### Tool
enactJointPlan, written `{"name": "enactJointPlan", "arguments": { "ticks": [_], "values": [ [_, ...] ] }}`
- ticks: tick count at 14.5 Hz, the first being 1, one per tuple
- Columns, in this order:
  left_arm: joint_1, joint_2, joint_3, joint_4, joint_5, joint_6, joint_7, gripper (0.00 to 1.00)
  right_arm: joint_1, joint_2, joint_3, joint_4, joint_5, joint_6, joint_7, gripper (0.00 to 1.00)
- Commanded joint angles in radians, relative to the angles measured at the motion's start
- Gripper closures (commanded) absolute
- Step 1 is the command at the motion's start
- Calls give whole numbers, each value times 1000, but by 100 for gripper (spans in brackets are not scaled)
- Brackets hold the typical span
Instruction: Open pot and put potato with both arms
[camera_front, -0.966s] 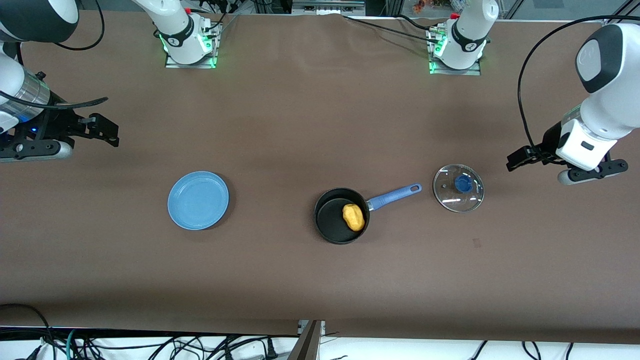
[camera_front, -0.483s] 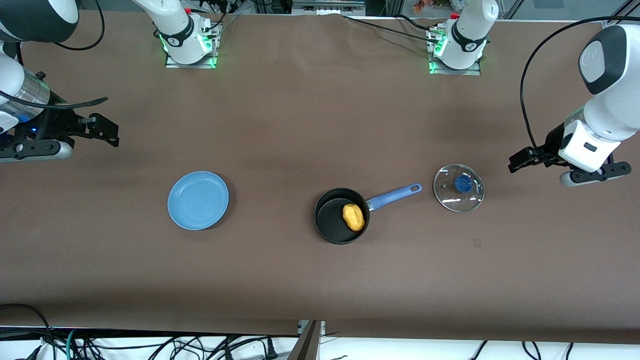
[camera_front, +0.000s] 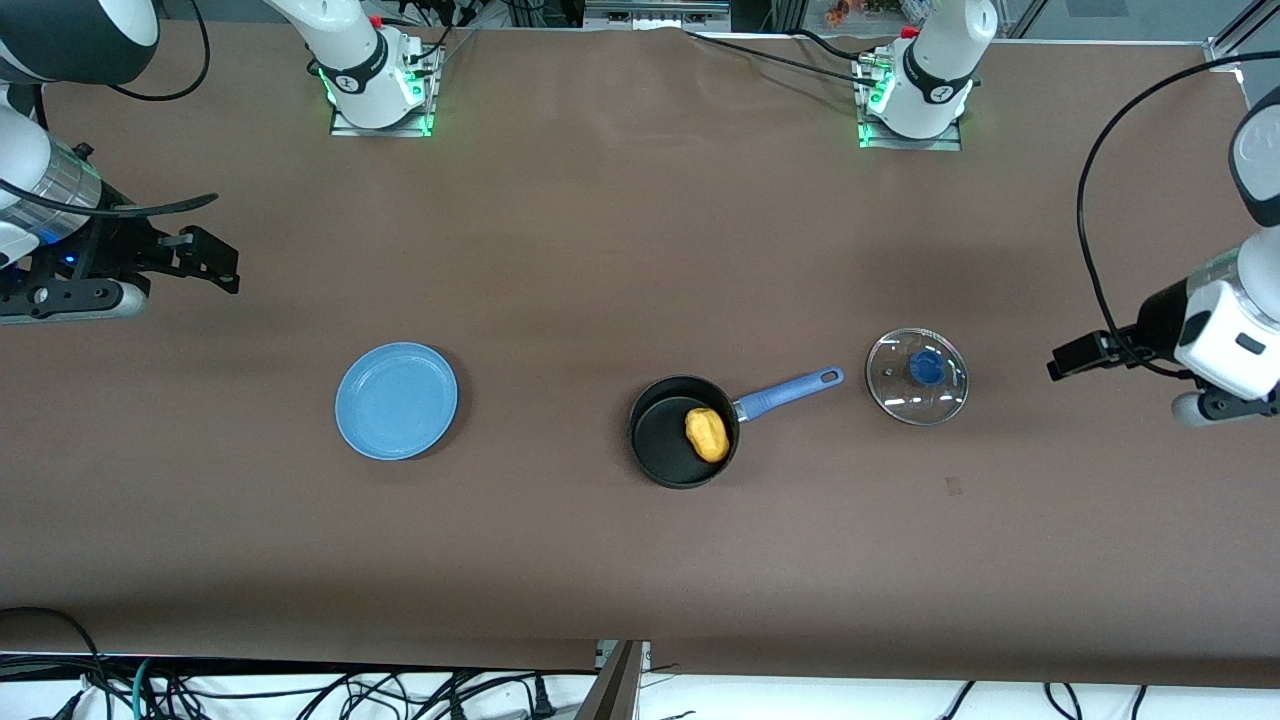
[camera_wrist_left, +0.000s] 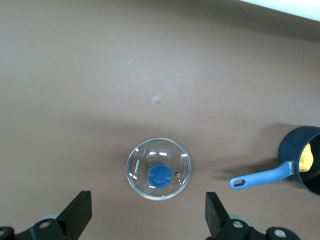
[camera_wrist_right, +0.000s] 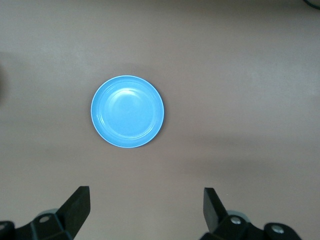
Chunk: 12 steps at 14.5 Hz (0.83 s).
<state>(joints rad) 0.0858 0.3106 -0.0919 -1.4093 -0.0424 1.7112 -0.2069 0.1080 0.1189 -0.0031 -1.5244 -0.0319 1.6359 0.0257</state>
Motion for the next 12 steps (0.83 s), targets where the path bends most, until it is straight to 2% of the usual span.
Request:
{"name": "enactJointPlan", "arguments": {
  "ticks": [1, 5, 12],
  "values": [
    [9, 30, 1, 62, -19, -33, 38, 0, -1, 1, 5, 16, 12, -19, 3, 0],
    [23, 35, 1, 61, -17, -22, 116, 0, -1, -1, 5, 16, 12, -21, 3, 0],
    [35, 36, 1, 61, -19, -16, 123, 0, -2, 1, 0, 15, 12, -21, 3, 0]
  ]
}}
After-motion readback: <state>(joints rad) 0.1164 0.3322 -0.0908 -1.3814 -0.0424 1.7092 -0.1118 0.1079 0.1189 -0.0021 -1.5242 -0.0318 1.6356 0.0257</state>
